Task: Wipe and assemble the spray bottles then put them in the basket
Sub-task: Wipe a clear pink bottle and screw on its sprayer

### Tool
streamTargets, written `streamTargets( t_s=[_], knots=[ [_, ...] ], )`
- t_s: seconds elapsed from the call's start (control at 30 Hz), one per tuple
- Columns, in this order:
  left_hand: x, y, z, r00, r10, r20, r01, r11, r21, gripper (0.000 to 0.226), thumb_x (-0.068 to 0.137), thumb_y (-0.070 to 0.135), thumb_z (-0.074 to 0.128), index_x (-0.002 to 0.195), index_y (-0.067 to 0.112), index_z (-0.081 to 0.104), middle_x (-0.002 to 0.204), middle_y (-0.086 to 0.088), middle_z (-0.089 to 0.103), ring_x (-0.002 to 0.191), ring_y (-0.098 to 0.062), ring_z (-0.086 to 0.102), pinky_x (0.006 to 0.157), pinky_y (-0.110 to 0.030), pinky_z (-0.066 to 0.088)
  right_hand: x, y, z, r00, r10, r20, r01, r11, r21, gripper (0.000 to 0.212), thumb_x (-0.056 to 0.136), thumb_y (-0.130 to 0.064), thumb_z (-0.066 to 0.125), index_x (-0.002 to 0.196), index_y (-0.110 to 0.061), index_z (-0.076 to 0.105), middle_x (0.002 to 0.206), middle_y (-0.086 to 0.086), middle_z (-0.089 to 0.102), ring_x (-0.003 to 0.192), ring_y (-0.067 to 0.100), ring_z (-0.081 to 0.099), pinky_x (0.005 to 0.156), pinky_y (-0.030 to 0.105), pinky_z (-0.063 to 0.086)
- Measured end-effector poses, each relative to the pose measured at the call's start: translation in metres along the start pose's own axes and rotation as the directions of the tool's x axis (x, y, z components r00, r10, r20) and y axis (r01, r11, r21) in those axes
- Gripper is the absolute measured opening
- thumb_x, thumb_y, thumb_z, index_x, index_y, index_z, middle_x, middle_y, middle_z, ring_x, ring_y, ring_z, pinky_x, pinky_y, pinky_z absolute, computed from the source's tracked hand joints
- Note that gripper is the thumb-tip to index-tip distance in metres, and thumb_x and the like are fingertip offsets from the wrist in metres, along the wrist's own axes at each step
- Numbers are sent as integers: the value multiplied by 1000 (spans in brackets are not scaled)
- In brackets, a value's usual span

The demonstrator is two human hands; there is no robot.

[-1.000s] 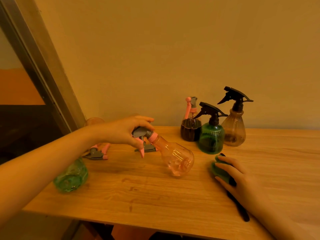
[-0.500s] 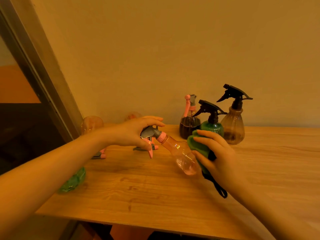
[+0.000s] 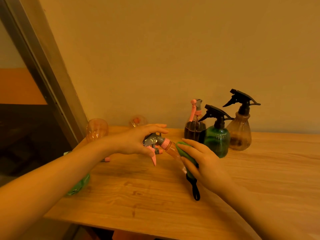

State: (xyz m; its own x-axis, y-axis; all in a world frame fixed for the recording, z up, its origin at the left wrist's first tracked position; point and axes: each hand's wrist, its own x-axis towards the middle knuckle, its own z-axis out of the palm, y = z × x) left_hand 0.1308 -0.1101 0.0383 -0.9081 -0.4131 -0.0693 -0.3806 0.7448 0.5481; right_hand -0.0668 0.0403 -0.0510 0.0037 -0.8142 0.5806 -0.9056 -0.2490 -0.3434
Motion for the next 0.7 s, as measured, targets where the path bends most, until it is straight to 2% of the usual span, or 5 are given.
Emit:
streamTargets(
  t_s=[0.2,0.37,0.47,0.57,0.7],
  knots=[
    [0,-6,1,1000,4,-4,-5,1000,-11,75,78,13,76,139,34,38,153,15,21,138,0,25,104,-6,26,-19,20,-3,999,-6,36,3,996,95,46,94,-45,43,138,-31,45,141,-13,41,132,4,36,106,21,31],
    [-2,-5,2,1000,9,-19,-10,1000,-12,72,79,7,74,136,36,39,151,18,22,134,3,26,99,-1,28,-35,26,-10,996,83,28,-86,981,176,47,92,-51,41,138,-38,41,140,-22,39,132,1,35,108,18,30],
    [-2,-1,1,1000,22,-9,-22,1000,-14,72,80,4,72,137,34,39,147,22,21,133,4,26,97,1,27,-39,30,-14,988,149,31,-152,965,213,47,91,-55,39,135,-39,44,135,-25,42,128,-3,39,105,20,34],
    [0,4,-1,999,45,10,-45,999,17,74,81,2,71,141,27,37,147,21,19,134,4,23,98,1,26,-36,30,-17,985,173,30,-175,960,219,44,94,-51,42,133,-32,52,130,-22,48,123,-1,44,103,24,39],
    [3,12,-3,996,86,23,-87,994,58,74,80,2,71,142,26,37,150,18,17,135,5,21,100,0,24,-18,20,-20,988,152,37,-156,964,217,41,91,-42,47,129,-31,55,129,-18,51,120,-5,44,101,17,38]
  ],
)
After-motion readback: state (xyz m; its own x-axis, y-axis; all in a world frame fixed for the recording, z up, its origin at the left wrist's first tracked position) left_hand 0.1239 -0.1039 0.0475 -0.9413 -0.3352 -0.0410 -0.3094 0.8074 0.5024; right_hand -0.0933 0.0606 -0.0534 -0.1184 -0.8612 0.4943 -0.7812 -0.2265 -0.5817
